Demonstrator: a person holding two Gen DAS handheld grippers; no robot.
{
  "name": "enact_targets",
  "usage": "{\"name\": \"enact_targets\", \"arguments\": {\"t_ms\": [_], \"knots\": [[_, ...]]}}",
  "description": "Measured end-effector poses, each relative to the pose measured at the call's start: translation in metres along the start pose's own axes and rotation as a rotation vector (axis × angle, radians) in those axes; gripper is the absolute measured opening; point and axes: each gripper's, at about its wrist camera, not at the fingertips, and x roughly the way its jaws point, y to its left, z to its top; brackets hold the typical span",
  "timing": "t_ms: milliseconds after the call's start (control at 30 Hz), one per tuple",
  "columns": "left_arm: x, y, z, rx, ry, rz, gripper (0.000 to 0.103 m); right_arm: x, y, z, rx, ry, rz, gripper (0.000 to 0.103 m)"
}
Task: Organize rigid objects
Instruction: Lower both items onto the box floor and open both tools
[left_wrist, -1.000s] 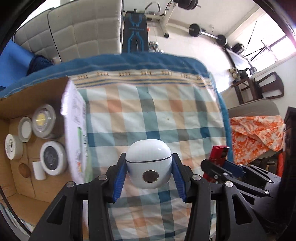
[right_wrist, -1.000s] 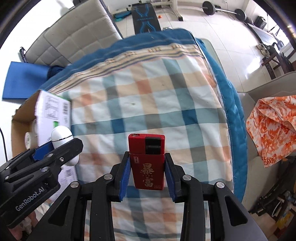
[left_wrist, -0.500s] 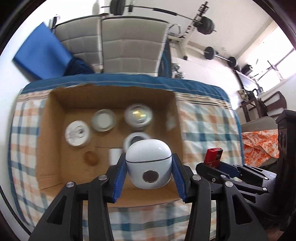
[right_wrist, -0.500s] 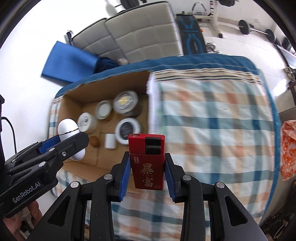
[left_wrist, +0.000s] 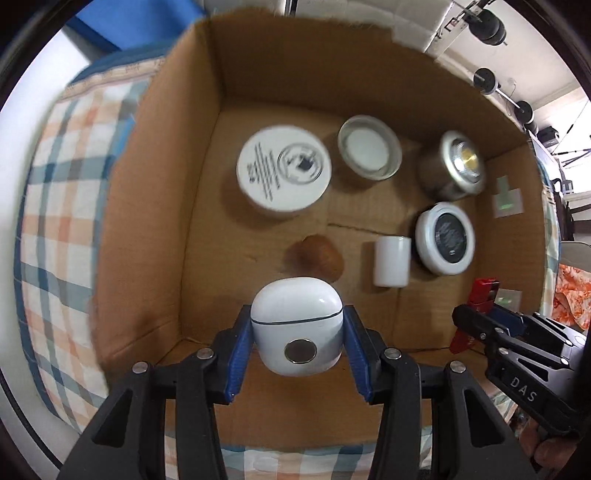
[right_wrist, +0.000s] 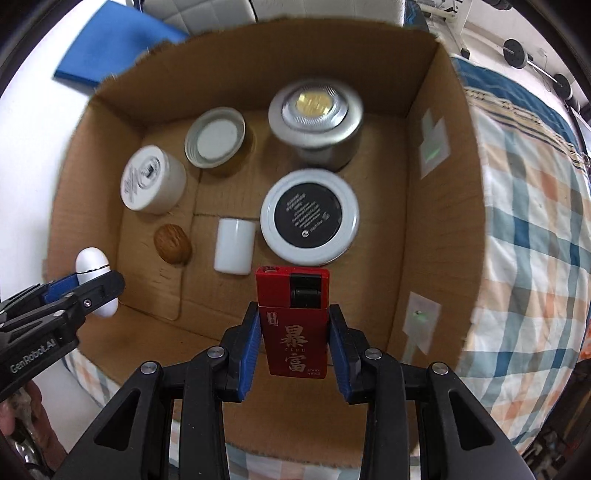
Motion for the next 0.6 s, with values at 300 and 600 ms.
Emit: {"name": "enact_targets", "arguments": {"t_ms": [300, 600], "knots": [[0.051, 0.007, 0.001, 0.027, 0.134, 0.021, 0.044, 0.045, 0.011, 0.009, -0.002, 0.11, -0.064, 0.037], [0.058, 0.004, -0.001, 0.054, 0.151, 0.042, 0.044, 0.071, 0.016, 0.011, 0.043, 0.175, -0.089, 0.037]]}}
